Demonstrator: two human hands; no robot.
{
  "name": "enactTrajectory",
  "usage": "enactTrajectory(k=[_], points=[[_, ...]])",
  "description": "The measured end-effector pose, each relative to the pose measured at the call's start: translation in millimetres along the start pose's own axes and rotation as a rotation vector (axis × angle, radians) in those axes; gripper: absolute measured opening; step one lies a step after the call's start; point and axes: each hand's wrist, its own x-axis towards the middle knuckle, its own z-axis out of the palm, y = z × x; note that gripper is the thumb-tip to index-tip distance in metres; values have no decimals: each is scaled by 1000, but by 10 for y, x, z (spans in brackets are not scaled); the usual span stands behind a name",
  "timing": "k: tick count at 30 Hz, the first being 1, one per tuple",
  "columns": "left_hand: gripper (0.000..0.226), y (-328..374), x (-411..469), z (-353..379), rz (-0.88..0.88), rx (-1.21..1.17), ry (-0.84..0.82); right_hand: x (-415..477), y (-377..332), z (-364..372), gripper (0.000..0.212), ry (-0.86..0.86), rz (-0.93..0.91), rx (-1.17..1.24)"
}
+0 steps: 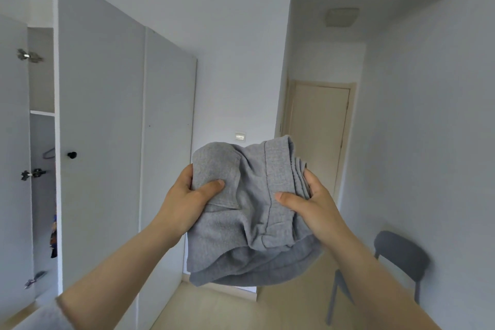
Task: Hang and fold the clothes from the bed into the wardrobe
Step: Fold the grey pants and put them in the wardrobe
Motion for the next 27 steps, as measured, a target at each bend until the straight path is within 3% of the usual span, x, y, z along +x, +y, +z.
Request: enactTrajectory(k=[11, 18, 22, 27], points=[[44, -756, 1183, -279, -40, 86, 173, 1475, 968, 589, 55, -173, 3, 80], [34, -1033, 1757, -567, -58, 164, 379, 2463, 1456, 1184, 60, -363, -16, 163], [39, -1145, 1869, -858, -84, 217, 519, 2846, 1638, 1683, 55, -501, -30, 222], [36, -1273, 1779, -1395, -135, 313, 707, 2985, 1756, 2489, 70, -647, -36, 283]])
